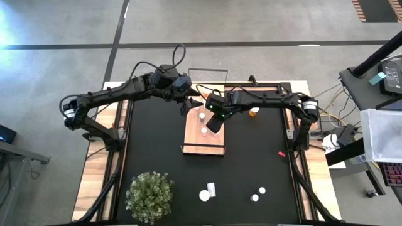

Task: Pick and place medicine bottles onto shelf by color
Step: Put the top blue pill bottle on the shelf aligned with the other blue pill bottle

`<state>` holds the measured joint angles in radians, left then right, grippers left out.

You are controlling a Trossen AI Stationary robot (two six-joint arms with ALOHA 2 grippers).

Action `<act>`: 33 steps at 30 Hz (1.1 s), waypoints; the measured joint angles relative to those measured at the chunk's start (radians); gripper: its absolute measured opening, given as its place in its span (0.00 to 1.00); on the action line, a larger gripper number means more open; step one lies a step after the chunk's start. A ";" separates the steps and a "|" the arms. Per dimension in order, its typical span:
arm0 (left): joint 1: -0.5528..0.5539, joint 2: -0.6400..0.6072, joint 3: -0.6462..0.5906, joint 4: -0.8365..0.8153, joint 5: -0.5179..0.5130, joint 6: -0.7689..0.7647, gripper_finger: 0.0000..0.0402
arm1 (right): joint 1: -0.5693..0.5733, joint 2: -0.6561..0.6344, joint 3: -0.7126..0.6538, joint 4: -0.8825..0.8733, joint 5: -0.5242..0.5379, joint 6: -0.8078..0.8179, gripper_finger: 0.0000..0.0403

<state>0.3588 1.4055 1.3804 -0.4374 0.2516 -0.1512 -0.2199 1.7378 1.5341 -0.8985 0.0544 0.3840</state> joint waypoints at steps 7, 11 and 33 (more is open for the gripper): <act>0.000 0.000 0.000 0.000 0.000 0.000 0.60 | 0.000 0.000 -0.001 0.001 0.002 0.002 0.26; 0.000 0.000 0.000 0.000 0.000 0.000 0.60 | 0.000 0.006 -0.001 0.007 0.002 0.002 0.26; 0.000 0.000 0.000 0.000 0.000 0.001 0.60 | 0.002 0.057 0.003 0.014 -0.001 -0.016 0.26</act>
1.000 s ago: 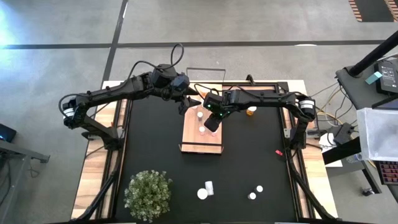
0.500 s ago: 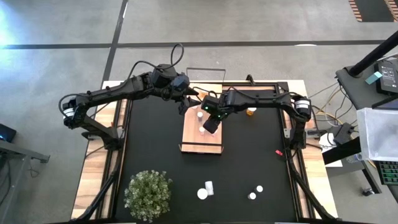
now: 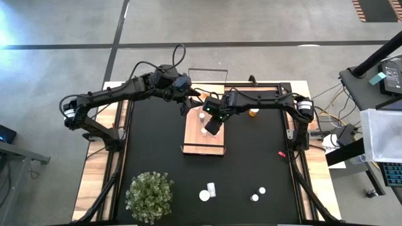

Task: Pick and place medicine bottles onto shelf by color
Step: Put the top blue pill bottle on the shelf aligned with the other blue pill bottle, then put the top orange pill bottle on the shelf aligned with the other orange pill bottle

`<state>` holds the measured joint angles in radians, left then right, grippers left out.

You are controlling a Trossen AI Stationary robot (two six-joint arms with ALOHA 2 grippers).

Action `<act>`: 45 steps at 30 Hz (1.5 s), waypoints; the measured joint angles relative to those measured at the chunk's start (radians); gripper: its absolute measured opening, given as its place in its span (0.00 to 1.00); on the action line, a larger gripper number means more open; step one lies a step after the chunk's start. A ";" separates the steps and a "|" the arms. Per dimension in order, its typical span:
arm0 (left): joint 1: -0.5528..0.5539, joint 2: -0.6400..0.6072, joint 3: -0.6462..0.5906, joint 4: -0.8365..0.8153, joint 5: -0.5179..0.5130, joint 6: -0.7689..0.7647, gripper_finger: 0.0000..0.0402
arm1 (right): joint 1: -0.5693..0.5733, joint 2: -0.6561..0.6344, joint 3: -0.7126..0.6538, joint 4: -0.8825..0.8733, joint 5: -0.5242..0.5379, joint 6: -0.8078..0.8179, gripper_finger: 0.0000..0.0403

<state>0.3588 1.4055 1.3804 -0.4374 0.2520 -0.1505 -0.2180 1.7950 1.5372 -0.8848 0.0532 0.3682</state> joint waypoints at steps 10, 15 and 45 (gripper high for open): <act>0.000 0.000 0.000 0.000 0.000 0.000 0.60 | 0.000 0.000 0.000 0.000 0.000 -0.029 0.26; 0.000 0.000 0.000 0.000 0.000 0.000 0.60 | -0.001 0.000 0.000 0.000 0.000 -0.054 0.26; 0.000 0.000 0.000 -0.001 0.000 0.000 0.60 | -0.005 -0.004 0.026 -0.005 0.000 -0.137 0.44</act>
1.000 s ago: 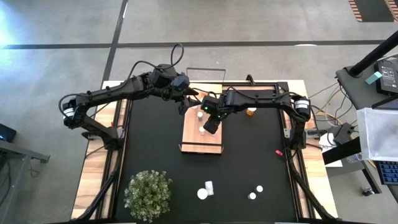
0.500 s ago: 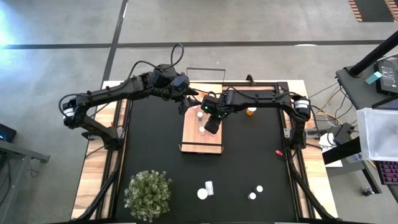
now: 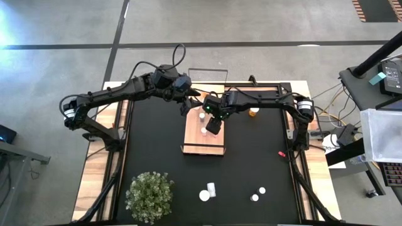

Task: Pick and place medicine bottles onto shelf by color
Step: Put the top orange pill bottle on the shelf aligned with the other orange pill bottle

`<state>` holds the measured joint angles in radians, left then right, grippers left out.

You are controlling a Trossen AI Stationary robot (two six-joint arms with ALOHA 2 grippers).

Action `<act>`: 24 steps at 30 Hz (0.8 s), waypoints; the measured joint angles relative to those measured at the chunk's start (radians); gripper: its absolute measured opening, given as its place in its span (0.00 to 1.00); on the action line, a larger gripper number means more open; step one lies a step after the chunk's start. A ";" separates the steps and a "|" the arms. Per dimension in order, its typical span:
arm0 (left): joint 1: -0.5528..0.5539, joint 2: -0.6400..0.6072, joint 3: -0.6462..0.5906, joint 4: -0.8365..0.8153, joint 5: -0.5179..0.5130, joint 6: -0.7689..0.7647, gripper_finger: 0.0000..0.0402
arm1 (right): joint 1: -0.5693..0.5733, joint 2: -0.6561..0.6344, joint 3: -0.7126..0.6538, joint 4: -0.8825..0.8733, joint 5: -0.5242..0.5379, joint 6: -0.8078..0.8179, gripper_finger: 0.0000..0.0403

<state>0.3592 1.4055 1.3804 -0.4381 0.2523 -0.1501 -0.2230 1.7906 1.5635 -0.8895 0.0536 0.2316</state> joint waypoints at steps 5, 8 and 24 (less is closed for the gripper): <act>0.000 0.000 0.001 0.002 0.001 0.000 0.60 | -0.005 -0.018 0.068 -0.086 0.000 -0.022 0.48; 0.001 0.000 0.001 0.002 0.000 0.000 0.60 | -0.012 -0.032 0.110 -0.149 0.001 -0.035 0.50; 0.000 0.000 0.001 0.000 0.000 0.000 0.60 | -0.178 -0.133 -0.006 -0.363 0.132 -0.056 0.50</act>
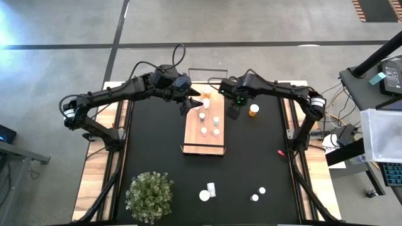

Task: Pick and place medicine bottles onto shelf by color
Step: Put the top orange pill bottle on the shelf aligned with the other orange pill bottle

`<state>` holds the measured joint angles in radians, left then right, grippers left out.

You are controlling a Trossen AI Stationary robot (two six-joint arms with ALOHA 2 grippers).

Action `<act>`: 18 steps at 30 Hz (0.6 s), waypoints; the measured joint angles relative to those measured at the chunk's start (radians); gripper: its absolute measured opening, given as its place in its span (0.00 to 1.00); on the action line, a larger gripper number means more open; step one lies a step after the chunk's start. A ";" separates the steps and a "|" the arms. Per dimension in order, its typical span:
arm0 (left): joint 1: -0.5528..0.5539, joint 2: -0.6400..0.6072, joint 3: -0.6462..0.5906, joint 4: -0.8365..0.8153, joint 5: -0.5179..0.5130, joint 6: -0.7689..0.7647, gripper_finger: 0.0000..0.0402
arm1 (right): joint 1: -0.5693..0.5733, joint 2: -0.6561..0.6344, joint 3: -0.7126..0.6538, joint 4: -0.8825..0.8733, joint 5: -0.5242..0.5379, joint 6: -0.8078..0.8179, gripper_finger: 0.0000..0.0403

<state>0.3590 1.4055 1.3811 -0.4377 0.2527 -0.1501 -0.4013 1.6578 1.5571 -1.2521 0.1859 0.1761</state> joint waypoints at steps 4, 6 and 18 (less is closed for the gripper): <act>0.000 0.000 0.000 0.000 0.000 0.000 0.60 | -0.057 -0.057 -0.119 -0.012 -0.013 0.063 0.50; 0.001 0.000 0.000 0.000 -0.001 0.000 0.60 | -0.076 -0.087 -0.172 -0.006 -0.033 0.093 0.50; 0.010 0.000 0.000 0.011 -0.016 -0.001 0.60 | -0.156 -0.206 -0.386 0.121 -0.037 0.225 0.50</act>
<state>0.3695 1.4055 1.3811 -0.4267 0.2367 -0.1515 -0.5573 1.4521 1.1711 -1.1311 0.1490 0.4011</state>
